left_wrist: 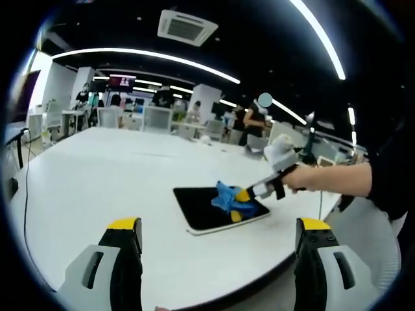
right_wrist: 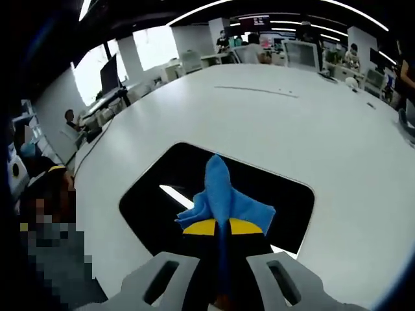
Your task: Wipe the mirror surface with the cleaning cloth until all visible marks leave the cleaned area.
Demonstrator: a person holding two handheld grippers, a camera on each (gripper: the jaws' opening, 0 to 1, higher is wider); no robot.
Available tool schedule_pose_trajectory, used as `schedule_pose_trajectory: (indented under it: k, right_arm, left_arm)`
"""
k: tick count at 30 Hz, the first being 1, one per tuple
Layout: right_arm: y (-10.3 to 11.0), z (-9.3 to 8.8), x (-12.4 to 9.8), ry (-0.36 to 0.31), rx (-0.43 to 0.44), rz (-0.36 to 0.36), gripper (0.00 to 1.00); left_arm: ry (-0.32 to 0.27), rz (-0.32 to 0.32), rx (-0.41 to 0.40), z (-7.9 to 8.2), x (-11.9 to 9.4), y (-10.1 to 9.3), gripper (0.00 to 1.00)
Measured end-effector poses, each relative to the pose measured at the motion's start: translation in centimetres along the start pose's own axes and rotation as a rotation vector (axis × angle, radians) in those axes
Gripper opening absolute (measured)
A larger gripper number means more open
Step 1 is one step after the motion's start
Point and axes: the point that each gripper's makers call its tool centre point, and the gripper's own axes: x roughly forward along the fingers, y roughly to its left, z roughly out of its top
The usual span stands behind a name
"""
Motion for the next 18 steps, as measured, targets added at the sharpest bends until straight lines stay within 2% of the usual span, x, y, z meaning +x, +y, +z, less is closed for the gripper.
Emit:
schedule_pose_trajectory:
  k: [6, 11, 18]
  right_arm:
    - [0.5, -0.6, -0.4, -0.024, 0.029, 0.003, 0.0]
    - [1.6, -1.3, -1.0, -0.011, 0.017, 0.017, 0.0]
    - [2.2, -2.1, -1.7, -0.037, 0.091, 0.044, 0.0]
  left_arm:
    - [0.001, 0.002, 0.002, 0.0, 0.0, 0.0, 0.99]
    - [0.008, 0.004, 0.001, -0.1, 0.0, 0.0, 0.99]
    - [0.022, 0.0, 0.003, -0.3, 0.1, -0.1, 0.99]
